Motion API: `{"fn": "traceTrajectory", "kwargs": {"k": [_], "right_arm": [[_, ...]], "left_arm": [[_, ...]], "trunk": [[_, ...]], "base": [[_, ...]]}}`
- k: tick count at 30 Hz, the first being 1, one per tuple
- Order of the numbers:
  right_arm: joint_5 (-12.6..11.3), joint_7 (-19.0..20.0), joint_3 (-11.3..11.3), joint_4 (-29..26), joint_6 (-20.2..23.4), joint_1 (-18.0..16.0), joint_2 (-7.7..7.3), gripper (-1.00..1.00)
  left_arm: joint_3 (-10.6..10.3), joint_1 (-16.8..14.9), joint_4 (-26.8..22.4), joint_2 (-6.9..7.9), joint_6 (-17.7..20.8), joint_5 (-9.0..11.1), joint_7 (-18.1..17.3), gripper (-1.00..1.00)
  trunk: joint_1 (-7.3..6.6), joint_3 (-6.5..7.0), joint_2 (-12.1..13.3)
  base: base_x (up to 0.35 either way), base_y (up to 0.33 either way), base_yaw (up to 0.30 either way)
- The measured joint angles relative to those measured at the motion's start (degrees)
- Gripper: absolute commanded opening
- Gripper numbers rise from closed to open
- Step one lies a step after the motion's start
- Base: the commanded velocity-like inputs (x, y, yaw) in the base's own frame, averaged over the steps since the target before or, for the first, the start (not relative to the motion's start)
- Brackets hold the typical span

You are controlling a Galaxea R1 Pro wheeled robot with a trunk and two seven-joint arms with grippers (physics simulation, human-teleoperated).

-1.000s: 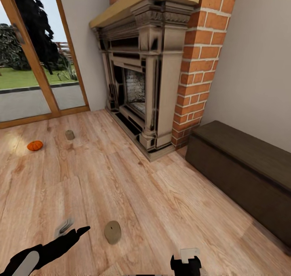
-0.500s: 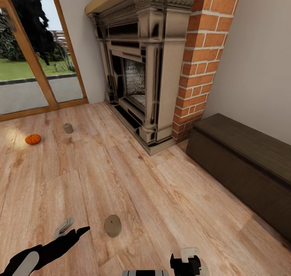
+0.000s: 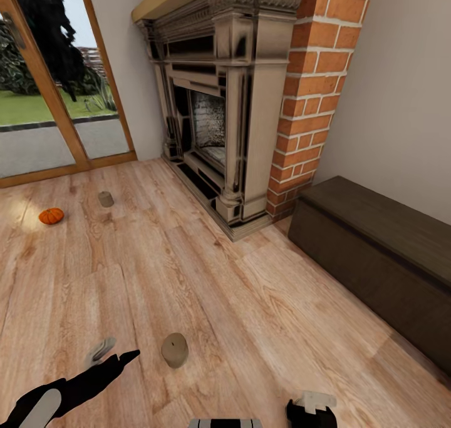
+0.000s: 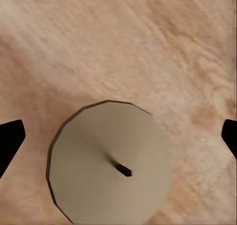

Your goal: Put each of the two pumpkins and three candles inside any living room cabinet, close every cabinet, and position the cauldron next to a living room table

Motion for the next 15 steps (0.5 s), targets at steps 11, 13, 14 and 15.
{"fn": "traceTrajectory", "kwargs": {"k": [11,13,14,15], "right_arm": [[-3.55,-0.01,0.07,0.05,0.0,0.0,-1.44,1.0],[-3.59,0.01,0.11,0.07,0.0,0.0,-1.41,1.0],[-3.6,0.02,0.12,0.07,0.0,0.0,-1.42,1.0],[-3.61,0.04,0.13,0.07,0.0,0.0,-1.4,1.0]], "left_arm": [[-0.01,-0.01,-0.1,0.01,-0.12,0.0,-0.03,1.0],[0.06,-0.01,-0.1,0.01,-0.12,0.0,-0.06,1.0],[0.08,0.0,-0.1,0.01,-0.12,0.0,-0.07,1.0],[0.08,0.0,-0.1,0.0,-0.15,0.0,-0.08,1.0]], "trunk": [[0.0,0.0,0.0],[0.0,0.0,0.0],[0.0,0.0,0.0],[0.0,0.0,0.0]], "base": [[0.0,-0.017,0.0],[0.0,-0.008,0.0],[0.0,-0.005,0.0],[0.0,-0.003,0.0]]}}
